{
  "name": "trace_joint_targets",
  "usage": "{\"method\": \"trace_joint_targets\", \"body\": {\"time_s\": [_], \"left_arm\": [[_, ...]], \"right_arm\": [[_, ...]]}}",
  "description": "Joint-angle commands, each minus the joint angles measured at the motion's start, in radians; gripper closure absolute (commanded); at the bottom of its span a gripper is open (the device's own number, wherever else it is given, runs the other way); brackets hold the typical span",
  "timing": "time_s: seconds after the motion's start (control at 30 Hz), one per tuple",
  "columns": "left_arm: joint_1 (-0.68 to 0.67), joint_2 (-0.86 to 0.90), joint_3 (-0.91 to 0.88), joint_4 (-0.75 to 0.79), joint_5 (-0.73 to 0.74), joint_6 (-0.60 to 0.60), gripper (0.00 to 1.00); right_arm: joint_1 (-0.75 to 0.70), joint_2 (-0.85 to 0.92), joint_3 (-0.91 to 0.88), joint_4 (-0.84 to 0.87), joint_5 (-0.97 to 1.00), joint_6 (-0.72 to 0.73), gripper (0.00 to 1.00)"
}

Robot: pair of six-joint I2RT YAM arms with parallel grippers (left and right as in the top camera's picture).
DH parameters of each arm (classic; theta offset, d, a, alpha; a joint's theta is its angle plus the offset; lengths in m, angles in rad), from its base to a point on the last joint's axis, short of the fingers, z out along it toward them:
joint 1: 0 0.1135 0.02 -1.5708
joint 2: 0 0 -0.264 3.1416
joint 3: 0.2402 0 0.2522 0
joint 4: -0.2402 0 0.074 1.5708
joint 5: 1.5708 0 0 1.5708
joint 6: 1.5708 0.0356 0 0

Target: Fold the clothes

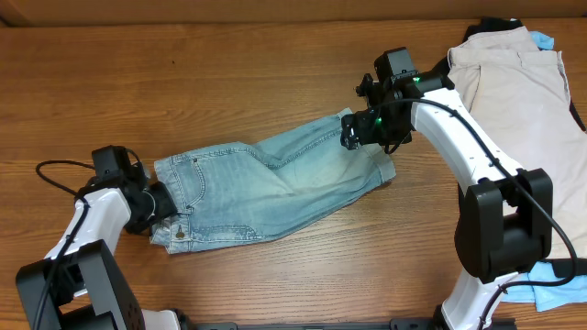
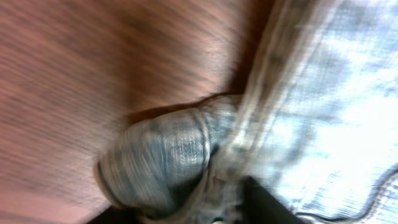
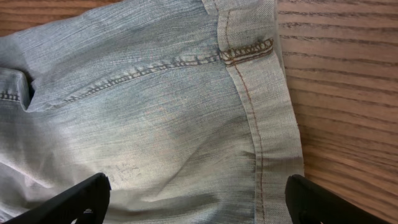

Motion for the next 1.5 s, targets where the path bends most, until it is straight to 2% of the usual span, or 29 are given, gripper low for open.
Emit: {"method": "trace_joint_targets", "body": {"time_s": [0.0,0.1,0.17,0.23,0.33,0.43,0.5,0.6,0.7,0.8,0.93,1.13,1.47], "left_arm": [[-0.012,0.028,-0.038,0.008,-0.004,-0.021,0.67],[-0.012,0.028,-0.034,0.023,-0.004,-0.06,0.75],[-0.012,0.028,-0.021,0.025,-0.004,-0.083,0.87],[-0.012,0.027,0.01,0.018,-0.003,-0.09,0.96],[-0.012,0.027,0.102,-0.043,-0.003,-0.089,0.96],[-0.012,0.027,0.254,-0.16,-0.004,-0.079,0.96],[-0.012,0.027,0.368,-0.244,-0.004,-0.055,0.96],[-0.012,0.027,0.559,-0.385,-0.004,-0.013,0.96],[-0.013,0.027,0.744,-0.52,-0.004,0.025,0.96],[-0.015,0.027,0.9,-0.628,-0.004,0.059,0.96],[-0.04,0.027,1.032,-0.712,-0.005,0.101,0.96],[-0.153,0.056,1.037,-0.703,-0.004,0.103,0.96],[-0.421,0.27,1.037,-0.653,-0.007,-0.019,0.96]], "right_arm": [[0.004,-0.007,0.011,0.002,-0.009,0.0,0.09],[0.004,-0.007,0.011,0.002,-0.009,0.004,0.1],[0.004,-0.007,0.011,0.002,-0.01,0.008,0.11],[0.004,-0.007,0.011,0.002,-0.017,0.008,0.11],[0.004,-0.007,0.011,0.002,-0.039,0.008,0.14],[0.004,-0.007,0.011,0.002,-0.068,0.012,0.21],[0.004,-0.007,0.011,0.009,-0.073,0.039,0.29],[0.005,-0.007,0.011,0.022,-0.077,0.087,0.5],[0.013,-0.007,0.011,0.041,-0.097,0.143,0.78],[0.032,-0.007,0.011,0.066,-0.117,0.202,0.93],[0.079,-0.007,0.011,0.106,-0.124,0.263,0.95],[0.115,-0.009,0.012,0.14,-0.142,0.293,0.96],[0.004,-0.145,0.06,0.077,-0.21,0.283,0.96]]}}
